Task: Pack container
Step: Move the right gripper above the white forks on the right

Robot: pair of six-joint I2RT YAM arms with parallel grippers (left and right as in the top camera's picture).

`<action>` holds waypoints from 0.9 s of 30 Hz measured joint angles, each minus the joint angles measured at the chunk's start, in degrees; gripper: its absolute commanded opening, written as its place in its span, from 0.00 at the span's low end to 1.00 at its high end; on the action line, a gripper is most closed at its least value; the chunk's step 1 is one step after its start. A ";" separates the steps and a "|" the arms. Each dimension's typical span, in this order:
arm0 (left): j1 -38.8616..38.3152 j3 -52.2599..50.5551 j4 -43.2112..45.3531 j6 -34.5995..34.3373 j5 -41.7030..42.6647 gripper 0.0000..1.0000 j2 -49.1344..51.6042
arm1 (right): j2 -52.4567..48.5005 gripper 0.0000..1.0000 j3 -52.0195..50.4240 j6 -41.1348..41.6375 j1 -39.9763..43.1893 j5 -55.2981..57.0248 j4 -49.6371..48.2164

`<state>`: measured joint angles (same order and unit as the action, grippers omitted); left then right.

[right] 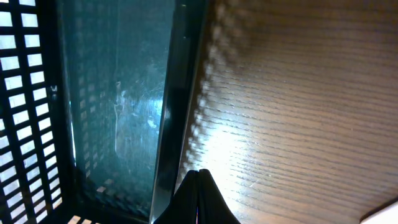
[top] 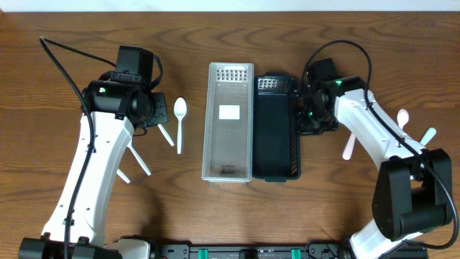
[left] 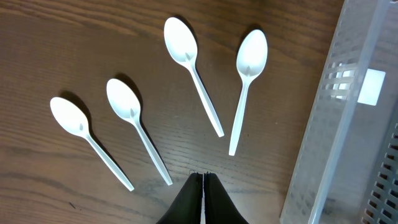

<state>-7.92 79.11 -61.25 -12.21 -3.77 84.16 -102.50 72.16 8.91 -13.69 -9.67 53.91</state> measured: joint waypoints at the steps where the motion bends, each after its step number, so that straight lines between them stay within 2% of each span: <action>1: 0.00 0.00 0.00 0.00 0.02 0.06 0.00 | 0.00 0.02 0.00 -0.02 0.00 -0.02 -0.04; 5: 0.00 0.00 0.00 0.00 0.17 0.06 0.00 | 0.00 0.05 0.00 -0.26 0.00 -0.09 -0.17; 10: 0.00 0.00 0.00 0.00 0.24 0.06 0.00 | 0.00 0.27 0.00 -0.50 0.02 0.76 -0.20; 12: 0.00 0.00 0.00 0.04 0.37 0.07 0.00 | 0.00 0.29 0.00 -0.24 0.07 2.08 -0.13; 14: 0.00 0.00 -0.02 0.37 0.39 0.15 0.00 | 0.00 0.29 0.00 -0.11 0.35 3.93 0.22; 15: 0.00 0.00 -0.07 0.50 0.39 0.24 0.00 | 0.00 0.29 0.00 0.09 0.63 5.03 0.52; 17: 0.00 0.00 -0.28 0.48 0.39 0.29 0.00 | 0.02 0.35 0.09 0.74 1.57 7.41 1.64; 21: 0.00 0.00 -0.90 0.61 0.39 0.40 0.00 | 1.07 0.64 2.12 1.81 4.37 11.87 4.92; 23: 0.00 0.00 -1.51 0.42 0.42 0.41 0.00 | 3.02 0.90 4.09 2.19 5.75 13.18 5.66; 24: 0.00 0.00 -1.68 0.42 0.42 0.41 0.00 | 4.50 0.93 5.01 2.43 6.40 13.42 5.66; 27: 0.00 0.00 -1.97 0.42 0.42 0.41 0.00 | 9.73 0.94 6.99 1.99 7.72 13.99 5.05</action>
<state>-7.92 79.11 -63.22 -11.79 -3.36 84.16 -92.77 79.15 10.90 -5.98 4.32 58.96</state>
